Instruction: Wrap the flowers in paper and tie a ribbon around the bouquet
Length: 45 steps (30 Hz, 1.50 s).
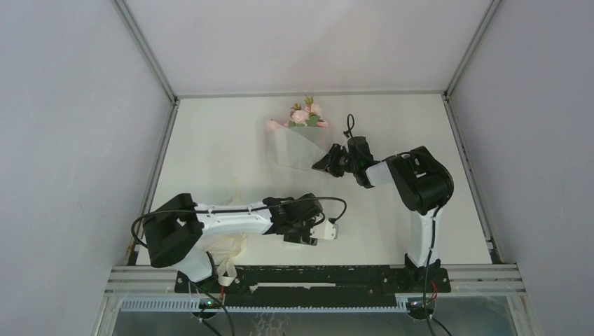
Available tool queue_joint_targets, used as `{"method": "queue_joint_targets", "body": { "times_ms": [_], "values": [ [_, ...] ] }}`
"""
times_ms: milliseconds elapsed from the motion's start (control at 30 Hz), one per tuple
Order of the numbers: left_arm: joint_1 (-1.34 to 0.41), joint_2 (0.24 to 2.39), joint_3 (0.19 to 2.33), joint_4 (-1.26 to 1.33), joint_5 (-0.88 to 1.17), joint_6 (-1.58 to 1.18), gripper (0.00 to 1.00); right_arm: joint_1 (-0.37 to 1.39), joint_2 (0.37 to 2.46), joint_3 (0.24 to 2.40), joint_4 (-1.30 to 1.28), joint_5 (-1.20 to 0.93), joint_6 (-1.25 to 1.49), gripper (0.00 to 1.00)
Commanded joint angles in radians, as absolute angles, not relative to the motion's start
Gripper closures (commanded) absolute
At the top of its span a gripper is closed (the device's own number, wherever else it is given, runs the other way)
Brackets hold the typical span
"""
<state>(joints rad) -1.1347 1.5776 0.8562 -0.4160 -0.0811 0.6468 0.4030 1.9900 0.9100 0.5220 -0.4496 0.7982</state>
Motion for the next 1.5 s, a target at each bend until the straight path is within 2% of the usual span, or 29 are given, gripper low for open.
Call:
{"method": "queue_joint_targets", "body": {
  "times_ms": [0, 67, 167, 267, 300, 400, 567, 733, 900, 1167, 1233, 1267, 1467],
  "values": [
    [-1.138, 1.631, 0.784, -0.507, -0.042, 0.636, 0.27, 0.406, 2.047, 0.904, 0.575, -0.521, 0.875, 0.84],
    [-1.123, 1.588, 0.831, -0.563, -0.018, 0.611, 0.23, 0.406, 2.042, 0.904, 0.563, -0.512, 0.872, 1.00],
    [-1.051, 1.493, 0.952, -0.700, 0.100, 0.566, 0.14, 0.407, 2.021, 0.904, 0.527, -0.492, 0.850, 1.00],
    [-0.908, 1.413, 1.088, -0.858, 0.272, 0.553, 0.02, 0.408, 2.003, 0.902, 0.509, -0.488, 0.833, 1.00],
    [-0.854, 1.393, 1.118, -0.903, 0.320, 0.562, 0.00, 0.411, 1.998, 0.902, 0.505, -0.488, 0.830, 1.00],
    [-0.714, 1.342, 1.110, -0.936, 0.309, 0.630, 0.01, 0.415, 1.992, 0.902, 0.507, -0.491, 0.830, 1.00],
    [-0.607, 1.351, 0.994, -0.887, 0.116, 0.713, 0.11, 0.417, 1.981, 0.902, 0.495, -0.490, 0.820, 1.00],
    [-0.382, 1.533, 1.139, -0.903, 0.034, 0.363, 0.17, 0.431, 1.934, 0.902, 0.422, -0.448, 0.765, 1.00],
    [-0.213, 1.599, 1.113, -0.745, -0.067, 0.143, 0.12, 0.442, 1.912, 0.902, 0.408, -0.434, 0.756, 1.00],
    [-0.179, 1.713, 1.054, -0.779, 0.120, 0.097, 0.18, 0.451, 1.885, 0.902, 0.379, -0.407, 0.745, 1.00],
    [-0.182, 1.730, 1.051, -0.768, 0.116, 0.098, 0.21, 0.451, 1.886, 0.901, 0.383, -0.407, 0.746, 1.00],
    [-0.181, 1.740, 1.060, -0.771, 0.116, 0.100, 0.26, 0.451, 1.887, 0.902, 0.381, -0.407, 0.747, 1.00],
    [-0.197, 1.760, 1.082, -0.818, 0.186, 0.124, 0.68, 0.449, 1.877, 0.902, 0.350, -0.396, 0.734, 1.00]
  ]
}}
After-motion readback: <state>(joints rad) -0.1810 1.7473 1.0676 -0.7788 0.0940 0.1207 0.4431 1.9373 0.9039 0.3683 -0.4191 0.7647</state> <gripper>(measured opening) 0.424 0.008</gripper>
